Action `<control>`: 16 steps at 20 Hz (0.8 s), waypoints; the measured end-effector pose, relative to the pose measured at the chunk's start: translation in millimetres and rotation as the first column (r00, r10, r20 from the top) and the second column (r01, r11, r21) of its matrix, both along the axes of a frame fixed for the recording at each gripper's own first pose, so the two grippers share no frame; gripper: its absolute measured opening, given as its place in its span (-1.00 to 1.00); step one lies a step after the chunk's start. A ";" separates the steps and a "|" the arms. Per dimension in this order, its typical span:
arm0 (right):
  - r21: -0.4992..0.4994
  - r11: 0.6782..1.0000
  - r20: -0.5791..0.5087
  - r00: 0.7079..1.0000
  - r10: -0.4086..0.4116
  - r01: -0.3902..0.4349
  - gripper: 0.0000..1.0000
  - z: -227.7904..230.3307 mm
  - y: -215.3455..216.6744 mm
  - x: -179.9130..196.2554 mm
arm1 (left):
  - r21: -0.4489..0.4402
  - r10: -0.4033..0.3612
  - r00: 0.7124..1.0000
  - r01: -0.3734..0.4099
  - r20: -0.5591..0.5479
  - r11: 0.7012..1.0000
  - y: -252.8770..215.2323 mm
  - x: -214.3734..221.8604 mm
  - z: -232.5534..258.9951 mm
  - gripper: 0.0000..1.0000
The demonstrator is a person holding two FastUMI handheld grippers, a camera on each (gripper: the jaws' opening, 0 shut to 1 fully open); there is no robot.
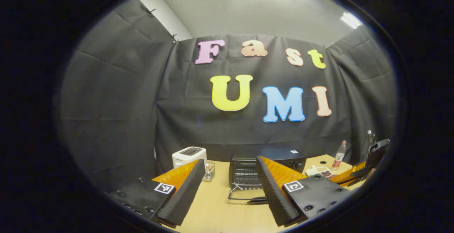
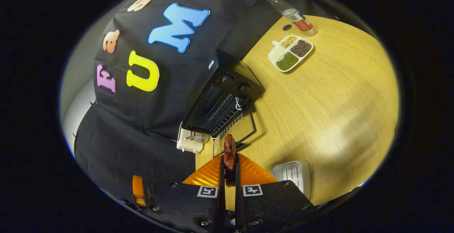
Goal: Open the electric oven with the left hand, put the food in, and close the electric oven.
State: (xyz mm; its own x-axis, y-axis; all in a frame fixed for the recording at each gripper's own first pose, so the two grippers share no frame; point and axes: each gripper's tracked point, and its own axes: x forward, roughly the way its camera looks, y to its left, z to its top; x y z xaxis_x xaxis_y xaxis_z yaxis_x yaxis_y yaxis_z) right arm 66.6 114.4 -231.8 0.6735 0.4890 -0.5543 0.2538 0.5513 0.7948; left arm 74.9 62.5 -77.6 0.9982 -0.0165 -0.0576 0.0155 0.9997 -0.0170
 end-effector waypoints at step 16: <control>-0.005 0.990 0.149 0.979 -0.139 0.141 -0.78 -13.1 82.6 119.0 | 0.033 0.014 0.999 -0.013 -0.043 0.999 70.6 39.7 -19.3 0.99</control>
State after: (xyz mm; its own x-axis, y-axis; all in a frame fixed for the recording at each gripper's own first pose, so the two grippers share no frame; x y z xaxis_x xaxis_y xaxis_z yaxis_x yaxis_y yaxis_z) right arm 185.6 197.0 -244.9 0.8098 0.3763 -0.4501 0.2097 0.5308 0.8211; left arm 114.6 133.1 -97.0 0.9949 -0.0007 -0.1011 0.0023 0.9999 0.0157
